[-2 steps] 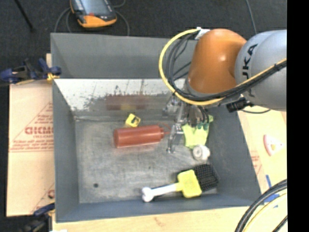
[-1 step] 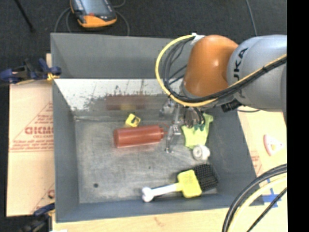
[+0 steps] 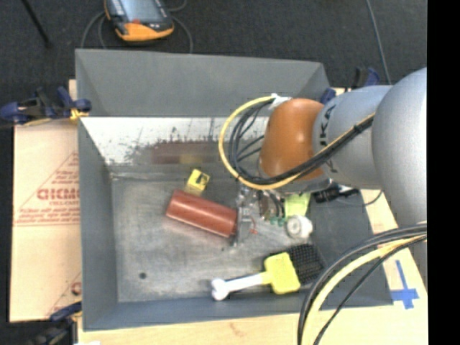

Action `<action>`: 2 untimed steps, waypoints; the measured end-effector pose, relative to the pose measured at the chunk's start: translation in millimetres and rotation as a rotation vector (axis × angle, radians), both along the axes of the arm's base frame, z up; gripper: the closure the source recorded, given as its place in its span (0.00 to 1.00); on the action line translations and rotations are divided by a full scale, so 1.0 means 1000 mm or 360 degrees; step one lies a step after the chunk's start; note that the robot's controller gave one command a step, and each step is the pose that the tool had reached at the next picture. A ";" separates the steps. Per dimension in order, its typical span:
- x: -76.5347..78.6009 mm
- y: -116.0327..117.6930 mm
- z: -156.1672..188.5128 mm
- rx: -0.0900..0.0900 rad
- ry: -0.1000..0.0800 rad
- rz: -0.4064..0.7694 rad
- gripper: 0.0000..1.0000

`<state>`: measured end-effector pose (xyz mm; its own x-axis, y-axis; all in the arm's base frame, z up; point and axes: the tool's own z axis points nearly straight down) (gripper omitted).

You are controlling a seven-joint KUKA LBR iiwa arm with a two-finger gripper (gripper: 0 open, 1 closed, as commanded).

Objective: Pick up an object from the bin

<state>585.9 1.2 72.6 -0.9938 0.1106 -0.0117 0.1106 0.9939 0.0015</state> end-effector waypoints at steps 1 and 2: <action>0.000 0.000 0.000 0.0000 0.0000 0.0000 1.00; 0.009 0.020 0.139 0.0000 0.0010 0.0048 1.00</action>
Offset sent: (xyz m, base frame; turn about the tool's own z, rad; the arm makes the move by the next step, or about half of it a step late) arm 0.0074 0.0205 0.1381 -0.0250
